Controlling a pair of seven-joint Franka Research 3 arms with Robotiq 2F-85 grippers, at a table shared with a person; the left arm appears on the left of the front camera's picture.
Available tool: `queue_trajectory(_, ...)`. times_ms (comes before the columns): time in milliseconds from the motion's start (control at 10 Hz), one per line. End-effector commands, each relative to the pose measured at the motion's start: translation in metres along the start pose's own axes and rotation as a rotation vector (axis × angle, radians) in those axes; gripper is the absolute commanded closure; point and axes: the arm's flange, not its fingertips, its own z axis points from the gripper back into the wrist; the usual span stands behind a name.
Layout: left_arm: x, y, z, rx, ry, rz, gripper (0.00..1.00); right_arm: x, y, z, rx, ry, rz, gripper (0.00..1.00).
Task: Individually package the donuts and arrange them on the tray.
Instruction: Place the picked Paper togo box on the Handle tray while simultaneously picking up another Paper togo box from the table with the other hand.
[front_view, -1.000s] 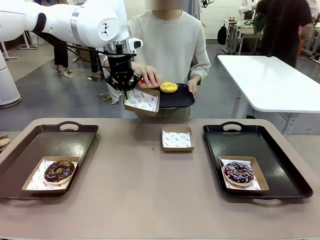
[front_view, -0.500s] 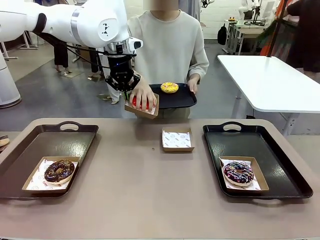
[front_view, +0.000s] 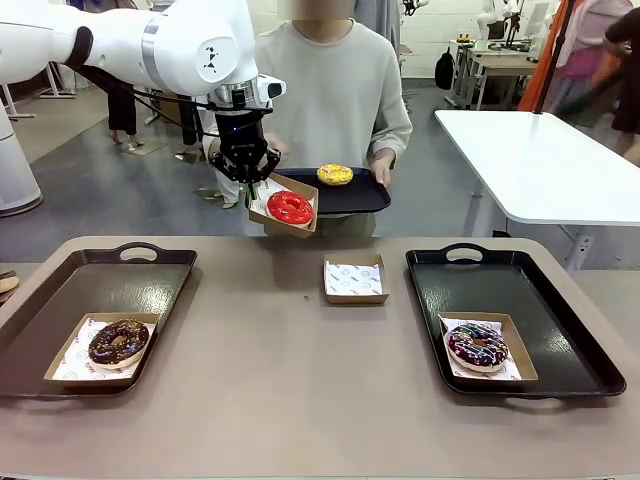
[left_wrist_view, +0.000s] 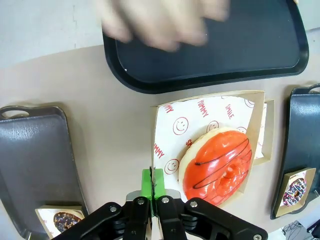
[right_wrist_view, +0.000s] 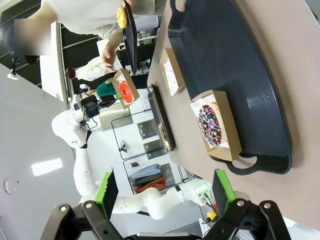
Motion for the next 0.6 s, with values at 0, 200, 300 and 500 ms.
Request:
queue_trajectory(0,-0.0066,0.0037,0.002,-0.005,-0.005,-0.006,1.0,-0.0004,0.0012,0.0018,0.008,0.005,0.001,0.0)
queue_trajectory(200,-0.0066,0.0037,0.002,-0.005,-0.005,-0.006,1.0,-0.0004,0.0012,0.0018,0.008,0.005,0.001,0.0)
queue_trajectory(300,-0.0066,0.0037,0.002,-0.005,-0.005,-0.006,1.0,-0.0004,0.0012,0.0018,0.008,0.005,0.001,0.0)
queue_trajectory(500,-0.0066,0.0037,0.002,-0.005,-0.005,-0.006,1.0,-0.0004,0.0012,0.0018,0.008,0.005,0.001,0.0)
